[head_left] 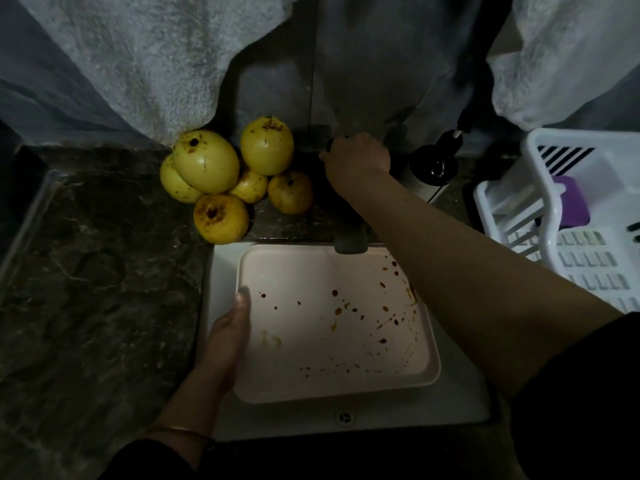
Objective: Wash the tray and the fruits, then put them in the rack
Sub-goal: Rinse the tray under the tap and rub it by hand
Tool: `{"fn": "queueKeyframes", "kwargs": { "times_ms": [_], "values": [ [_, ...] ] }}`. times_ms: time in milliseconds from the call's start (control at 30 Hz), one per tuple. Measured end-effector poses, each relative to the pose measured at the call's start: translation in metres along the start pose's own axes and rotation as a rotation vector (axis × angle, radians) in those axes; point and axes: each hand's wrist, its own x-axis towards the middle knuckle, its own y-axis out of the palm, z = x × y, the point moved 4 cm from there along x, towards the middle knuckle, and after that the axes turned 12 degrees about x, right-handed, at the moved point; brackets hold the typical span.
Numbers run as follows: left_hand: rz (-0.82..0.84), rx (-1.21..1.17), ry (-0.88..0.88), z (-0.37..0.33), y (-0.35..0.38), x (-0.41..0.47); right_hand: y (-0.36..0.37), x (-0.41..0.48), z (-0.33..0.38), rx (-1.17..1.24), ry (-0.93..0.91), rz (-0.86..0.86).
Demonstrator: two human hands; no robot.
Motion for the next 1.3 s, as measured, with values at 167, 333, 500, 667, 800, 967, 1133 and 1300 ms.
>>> {"fn": "queueKeyframes", "kwargs": {
  "times_ms": [167,333,500,667,800,967,1133,1300],
  "values": [
    [0.024,0.002,0.025,-0.004,0.001,-0.003,0.000,0.001,0.000,0.009,0.003,-0.007],
    [0.027,-0.008,0.023,-0.002,0.000,0.002,0.000,0.002,0.000,0.012,-0.013,-0.008],
    [0.028,-0.015,0.043,-0.002,0.001,0.004,0.001,0.005,0.000,-0.017,-0.034,-0.012],
    [0.031,-0.003,0.065,-0.003,0.001,0.004,0.000,0.003,0.000,0.014,-0.027,-0.025],
    [0.040,-0.016,0.065,-0.003,-0.001,0.005,-0.007,-0.003,-0.021,0.413,0.063,-0.005],
    [0.046,-0.038,0.088,-0.001,-0.002,0.010,0.027,-0.059,-0.112,0.764,0.344,-0.325],
    [0.030,-0.082,0.070,0.003,-0.002,0.015,0.115,-0.121,-0.173,0.662,0.627,0.017],
    [0.069,-0.027,0.078,-0.001,0.009,0.014,0.135,-0.151,-0.170,1.207,0.781,0.088]
  ]
}}
